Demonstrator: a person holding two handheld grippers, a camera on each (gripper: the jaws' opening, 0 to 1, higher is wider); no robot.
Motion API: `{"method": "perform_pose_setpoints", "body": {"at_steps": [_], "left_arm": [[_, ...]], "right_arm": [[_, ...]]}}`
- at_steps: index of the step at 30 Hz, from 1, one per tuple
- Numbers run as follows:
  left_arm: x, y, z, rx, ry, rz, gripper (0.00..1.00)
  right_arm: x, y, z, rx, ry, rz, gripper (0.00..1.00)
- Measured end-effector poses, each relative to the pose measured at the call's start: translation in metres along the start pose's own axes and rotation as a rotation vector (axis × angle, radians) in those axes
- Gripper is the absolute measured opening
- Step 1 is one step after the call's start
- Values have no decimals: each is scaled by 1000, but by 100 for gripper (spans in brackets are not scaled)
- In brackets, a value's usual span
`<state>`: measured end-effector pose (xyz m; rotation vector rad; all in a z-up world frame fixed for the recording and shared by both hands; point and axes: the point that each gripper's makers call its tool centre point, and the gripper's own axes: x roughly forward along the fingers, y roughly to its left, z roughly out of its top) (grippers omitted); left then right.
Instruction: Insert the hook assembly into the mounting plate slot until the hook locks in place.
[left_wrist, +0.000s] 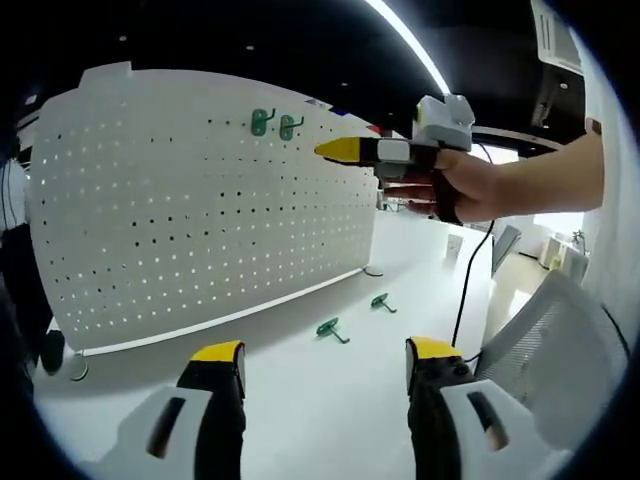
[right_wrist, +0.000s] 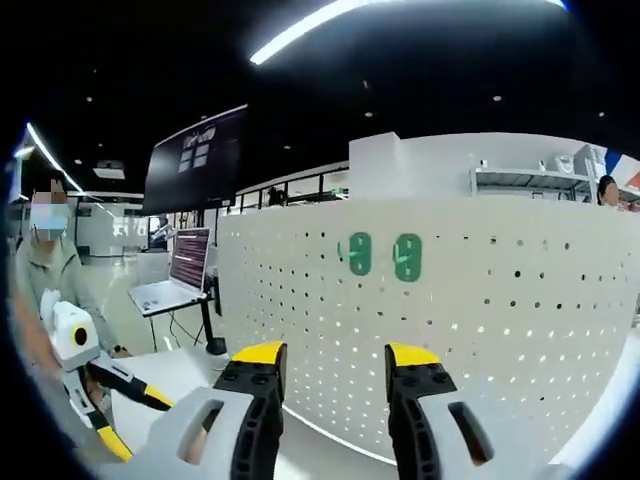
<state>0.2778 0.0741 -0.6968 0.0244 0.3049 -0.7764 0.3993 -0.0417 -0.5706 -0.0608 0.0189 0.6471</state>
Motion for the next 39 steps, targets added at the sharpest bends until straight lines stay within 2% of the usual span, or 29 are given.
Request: {"method": "perform_pose_setpoints", "body": {"at_steps": [26, 39], "left_arm": [[-2, 3, 2, -1, -8, 14, 67], [-2, 0, 2, 3, -3, 6, 68]], "right_arm": [[-50, 17, -33, 12, 39, 25, 47], [-75, 25, -62, 1, 97, 44, 50]]}}
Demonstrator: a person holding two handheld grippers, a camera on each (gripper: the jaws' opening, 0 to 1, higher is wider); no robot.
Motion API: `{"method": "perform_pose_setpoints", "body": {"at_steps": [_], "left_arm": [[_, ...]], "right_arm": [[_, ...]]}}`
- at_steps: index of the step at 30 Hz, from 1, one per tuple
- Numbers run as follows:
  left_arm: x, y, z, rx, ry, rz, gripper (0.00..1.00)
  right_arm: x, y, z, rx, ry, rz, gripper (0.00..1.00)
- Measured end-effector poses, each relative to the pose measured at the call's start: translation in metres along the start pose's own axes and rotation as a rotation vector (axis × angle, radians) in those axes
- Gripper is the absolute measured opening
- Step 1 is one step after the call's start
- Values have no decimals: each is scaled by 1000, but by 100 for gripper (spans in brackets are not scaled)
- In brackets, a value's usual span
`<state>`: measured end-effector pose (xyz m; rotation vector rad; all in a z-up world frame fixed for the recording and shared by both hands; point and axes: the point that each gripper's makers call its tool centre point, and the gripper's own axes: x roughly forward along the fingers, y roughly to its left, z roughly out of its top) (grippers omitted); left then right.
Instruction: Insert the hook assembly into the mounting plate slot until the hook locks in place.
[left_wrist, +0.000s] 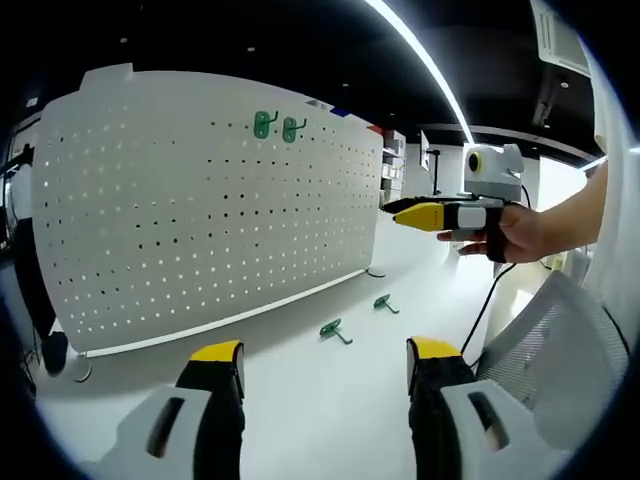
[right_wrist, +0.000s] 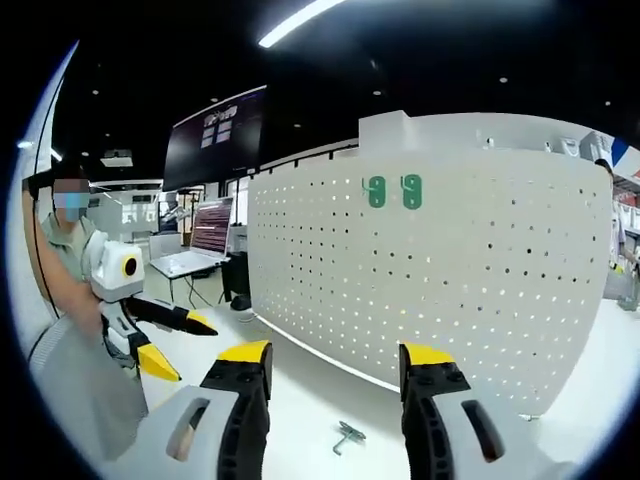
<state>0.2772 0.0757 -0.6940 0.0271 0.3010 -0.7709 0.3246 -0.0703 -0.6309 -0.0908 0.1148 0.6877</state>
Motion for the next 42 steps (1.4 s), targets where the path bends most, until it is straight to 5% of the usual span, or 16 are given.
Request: {"method": "perform_pose_setpoints", "body": {"at_steps": [16, 42], "left_arm": [[-1, 2, 2, -10, -5, 4, 69], [-4, 6, -5, -35, 20, -1, 70]], "right_arm": [[-24, 10, -34, -18, 91, 39, 55], [-42, 0, -68, 4, 195, -20, 59]]}}
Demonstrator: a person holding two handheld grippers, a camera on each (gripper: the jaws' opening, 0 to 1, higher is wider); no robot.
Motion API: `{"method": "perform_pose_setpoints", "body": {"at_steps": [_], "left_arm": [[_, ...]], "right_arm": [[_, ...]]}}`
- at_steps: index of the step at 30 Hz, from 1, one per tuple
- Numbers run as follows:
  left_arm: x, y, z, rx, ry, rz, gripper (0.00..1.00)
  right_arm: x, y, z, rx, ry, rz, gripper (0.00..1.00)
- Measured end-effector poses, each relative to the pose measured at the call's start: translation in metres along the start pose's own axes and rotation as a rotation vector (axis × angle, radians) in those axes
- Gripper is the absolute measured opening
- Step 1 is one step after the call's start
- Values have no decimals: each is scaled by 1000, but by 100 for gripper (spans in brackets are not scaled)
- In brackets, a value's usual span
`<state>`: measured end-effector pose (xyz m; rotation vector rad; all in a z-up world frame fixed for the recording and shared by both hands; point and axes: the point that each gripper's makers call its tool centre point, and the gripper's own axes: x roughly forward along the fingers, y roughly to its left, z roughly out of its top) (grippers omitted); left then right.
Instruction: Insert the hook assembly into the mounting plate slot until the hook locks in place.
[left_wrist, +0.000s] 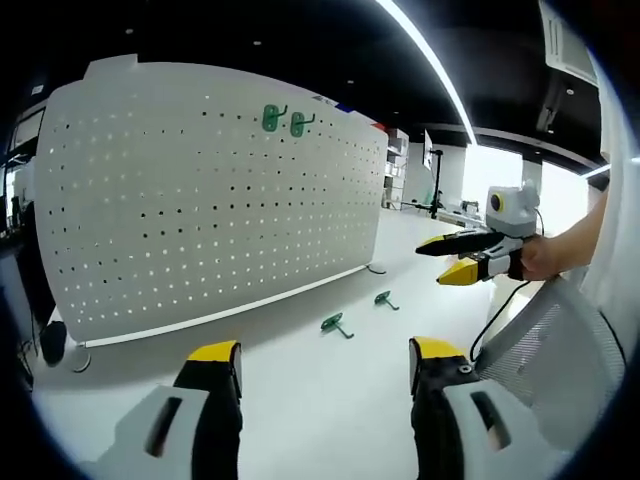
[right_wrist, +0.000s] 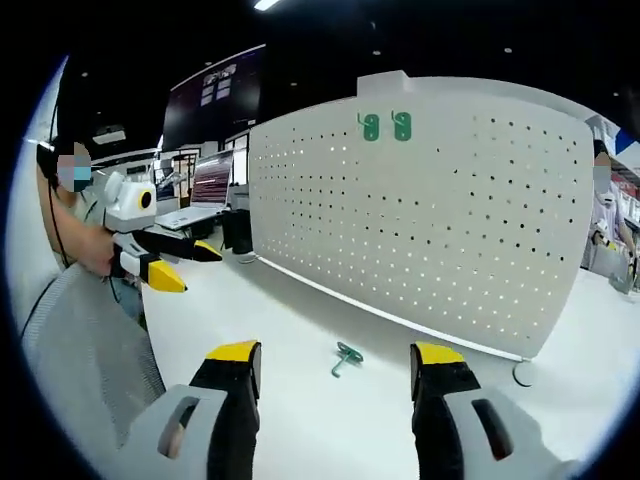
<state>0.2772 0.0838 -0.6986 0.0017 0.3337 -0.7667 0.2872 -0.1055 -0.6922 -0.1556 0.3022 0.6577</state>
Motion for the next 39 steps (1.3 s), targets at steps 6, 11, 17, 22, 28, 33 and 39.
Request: {"method": "perform_pose_setpoints", "body": {"at_steps": [6, 11, 17, 22, 28, 33, 39], "left_arm": [[5, -3, 0, 29, 22, -21, 70], [17, -3, 6, 57, 44, -54, 70], [35, -5, 6, 92, 84, -104, 70], [48, -4, 2, 137, 138, -150, 70], [64, 3, 2, 213, 205, -201, 70], [77, 4, 4, 273, 244, -237, 69], [93, -1, -3, 359, 318, -305, 68]], "right_arm": [[1, 1, -3, 2, 10, 3, 58], [2, 1, -4, 9, 16, 3, 60], [1, 0, -7, 17, 29, 2, 59], [3, 2, -11, 18, 44, 13, 60], [3, 2, -14, 31, 57, 14, 60], [4, 1, -18, 38, 76, 11, 60], [4, 0, -23, 45, 96, 5, 61]]}}
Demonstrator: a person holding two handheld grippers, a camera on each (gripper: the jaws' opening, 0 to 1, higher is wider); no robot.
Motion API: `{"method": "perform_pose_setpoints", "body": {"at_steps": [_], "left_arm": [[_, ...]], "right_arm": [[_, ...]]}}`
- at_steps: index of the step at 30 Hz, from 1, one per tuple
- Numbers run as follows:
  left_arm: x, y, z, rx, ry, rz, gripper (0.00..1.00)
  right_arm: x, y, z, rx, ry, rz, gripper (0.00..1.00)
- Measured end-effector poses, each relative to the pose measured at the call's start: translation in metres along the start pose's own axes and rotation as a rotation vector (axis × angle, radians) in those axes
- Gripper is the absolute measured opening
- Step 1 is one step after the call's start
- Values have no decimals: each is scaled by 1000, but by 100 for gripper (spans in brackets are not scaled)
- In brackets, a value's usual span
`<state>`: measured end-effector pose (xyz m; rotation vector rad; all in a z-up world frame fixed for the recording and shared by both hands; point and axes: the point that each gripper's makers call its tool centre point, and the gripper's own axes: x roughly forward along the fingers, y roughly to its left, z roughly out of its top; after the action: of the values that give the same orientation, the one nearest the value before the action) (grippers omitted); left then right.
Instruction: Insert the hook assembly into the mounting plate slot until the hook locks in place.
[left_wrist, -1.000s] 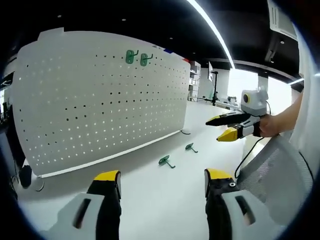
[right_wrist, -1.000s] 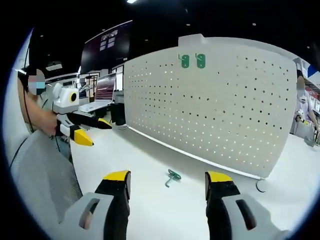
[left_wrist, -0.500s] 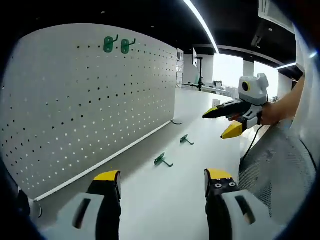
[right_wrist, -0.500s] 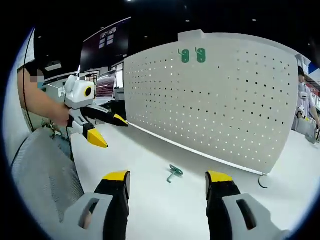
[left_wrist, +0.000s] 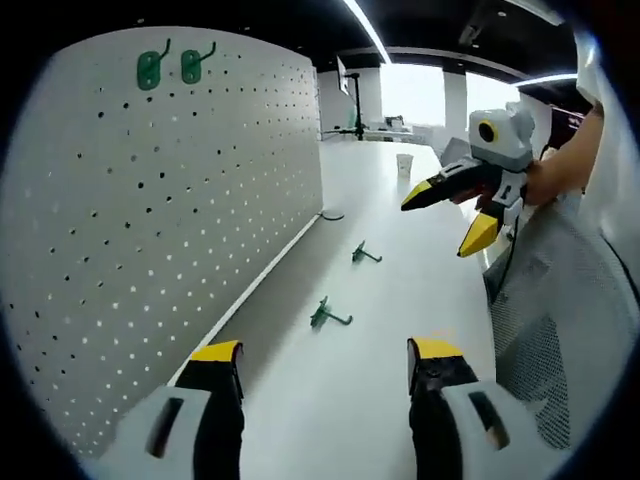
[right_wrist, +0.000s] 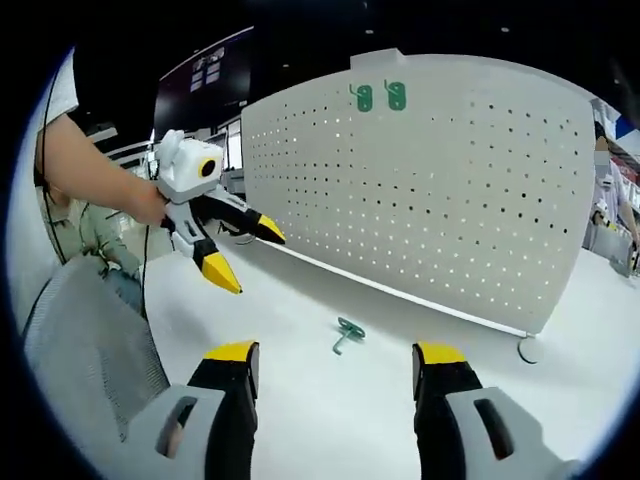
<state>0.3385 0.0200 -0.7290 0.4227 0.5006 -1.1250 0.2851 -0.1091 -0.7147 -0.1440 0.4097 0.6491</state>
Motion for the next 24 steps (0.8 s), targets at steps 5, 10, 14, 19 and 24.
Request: {"method": "perform_pose_setpoints", "body": {"at_steps": [5, 10, 14, 19, 24], "left_arm": [[13, -2, -2, 37, 50, -50, 66], [23, -2, -3, 64, 93, -94, 65], [30, -3, -2, 93, 120, -122, 65], [41, -3, -2, 125, 144, -153, 65], [53, -3, -9, 156, 189, -181, 66]], "right_arm": [[0, -2, -3, 8, 13, -5, 61], [1, -3, -9, 14, 38, -9, 61], [1, -4, -10, 17, 40, -11, 61], [2, -4, -9, 21, 34, -9, 61], [1, -6, -8, 31, 28, -18, 62]]}}
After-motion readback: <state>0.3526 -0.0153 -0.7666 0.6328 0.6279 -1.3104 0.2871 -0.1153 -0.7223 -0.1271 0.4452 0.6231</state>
